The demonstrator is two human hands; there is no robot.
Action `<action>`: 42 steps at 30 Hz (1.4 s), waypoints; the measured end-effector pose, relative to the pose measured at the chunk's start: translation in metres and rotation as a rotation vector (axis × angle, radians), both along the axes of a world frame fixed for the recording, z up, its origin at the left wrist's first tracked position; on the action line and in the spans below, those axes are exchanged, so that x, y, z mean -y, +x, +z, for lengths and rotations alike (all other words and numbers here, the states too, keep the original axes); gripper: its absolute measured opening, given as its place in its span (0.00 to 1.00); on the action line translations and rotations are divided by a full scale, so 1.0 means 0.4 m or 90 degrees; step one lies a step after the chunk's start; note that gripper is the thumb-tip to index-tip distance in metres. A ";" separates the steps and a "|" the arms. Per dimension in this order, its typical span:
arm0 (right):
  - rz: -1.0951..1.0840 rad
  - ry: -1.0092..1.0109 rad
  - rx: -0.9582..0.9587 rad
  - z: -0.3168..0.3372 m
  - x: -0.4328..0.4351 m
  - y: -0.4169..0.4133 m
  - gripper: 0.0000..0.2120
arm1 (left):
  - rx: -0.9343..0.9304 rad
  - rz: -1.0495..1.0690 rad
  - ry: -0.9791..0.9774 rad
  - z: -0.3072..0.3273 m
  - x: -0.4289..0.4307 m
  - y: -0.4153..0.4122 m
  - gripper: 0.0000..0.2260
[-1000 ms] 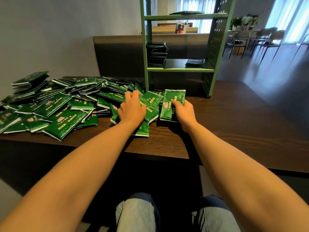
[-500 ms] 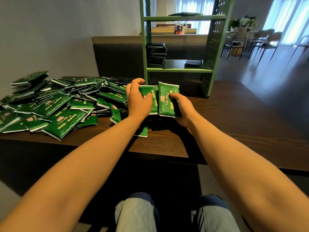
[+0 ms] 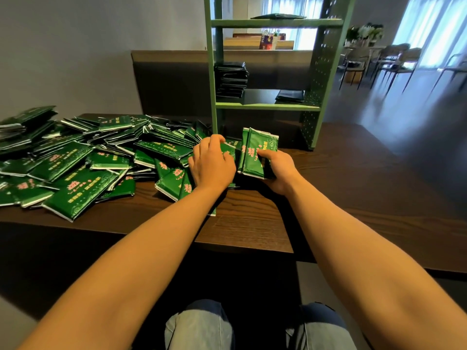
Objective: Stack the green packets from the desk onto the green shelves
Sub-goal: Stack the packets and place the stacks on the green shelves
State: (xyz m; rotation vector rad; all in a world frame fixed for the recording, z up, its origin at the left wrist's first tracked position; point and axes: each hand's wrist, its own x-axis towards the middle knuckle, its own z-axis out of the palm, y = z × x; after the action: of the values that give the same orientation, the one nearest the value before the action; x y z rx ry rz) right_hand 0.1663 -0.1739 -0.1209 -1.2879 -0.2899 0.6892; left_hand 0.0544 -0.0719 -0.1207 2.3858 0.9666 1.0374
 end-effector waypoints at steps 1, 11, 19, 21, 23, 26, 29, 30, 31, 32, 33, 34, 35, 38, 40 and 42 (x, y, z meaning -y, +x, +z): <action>-0.014 0.001 0.012 -0.001 -0.008 0.009 0.04 | -0.095 0.029 0.025 -0.004 -0.012 0.006 0.17; -0.051 0.025 -0.018 -0.009 -0.019 0.064 0.12 | -0.171 0.055 0.110 0.017 -0.021 0.089 0.11; 0.002 0.071 -0.067 0.002 -0.027 0.061 0.12 | 0.261 -0.166 -0.160 0.017 -0.045 0.085 0.11; 0.011 0.091 -0.069 0.003 -0.039 0.060 0.16 | 0.290 -0.214 -0.208 0.025 -0.054 0.078 0.11; 0.031 0.106 -0.057 0.002 -0.046 0.056 0.16 | 0.283 -0.251 -0.209 0.025 -0.047 0.075 0.11; 0.059 0.103 -0.039 -0.001 -0.047 0.050 0.15 | 0.269 -0.265 -0.196 0.017 -0.030 0.074 0.12; 0.066 0.099 -0.010 -0.004 -0.042 0.054 0.14 | 0.265 -0.259 -0.194 0.013 -0.034 0.069 0.12; 0.067 0.093 -0.001 -0.006 -0.042 0.055 0.14 | 0.254 -0.258 -0.194 0.013 -0.038 0.067 0.12; 0.070 0.087 0.008 -0.007 -0.041 0.055 0.14 | 0.242 -0.256 -0.192 0.014 -0.038 0.065 0.12; 0.069 0.079 0.017 -0.010 -0.042 0.055 0.13 | 0.230 -0.250 -0.186 0.014 -0.037 0.064 0.12; 0.068 0.072 0.026 -0.013 -0.042 0.055 0.13 | 0.223 -0.241 -0.178 0.014 -0.036 0.063 0.12; 0.065 0.068 0.033 -0.015 -0.043 0.057 0.12 | 0.222 -0.225 -0.164 0.015 -0.034 0.061 0.11; 0.063 0.065 0.039 -0.015 -0.044 0.056 0.12 | 0.225 -0.206 -0.146 0.016 -0.035 0.059 0.11; 0.053 0.058 0.053 -0.015 -0.045 0.049 0.11 | 0.206 -0.155 -0.105 0.032 -0.041 0.046 0.09; 0.049 0.043 0.065 -0.017 -0.047 0.036 0.10 | 0.151 -0.134 -0.095 0.052 -0.042 0.027 0.08; 0.043 0.038 0.072 -0.016 -0.050 0.024 0.10 | 0.087 -0.116 -0.078 0.072 -0.041 -0.003 0.09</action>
State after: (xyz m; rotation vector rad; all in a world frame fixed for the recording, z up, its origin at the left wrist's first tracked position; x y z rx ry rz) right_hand 0.1761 -0.1538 -0.1273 -1.2660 -0.4444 0.6613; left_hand 0.0532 -0.0555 -0.0920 2.2233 0.7287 1.0262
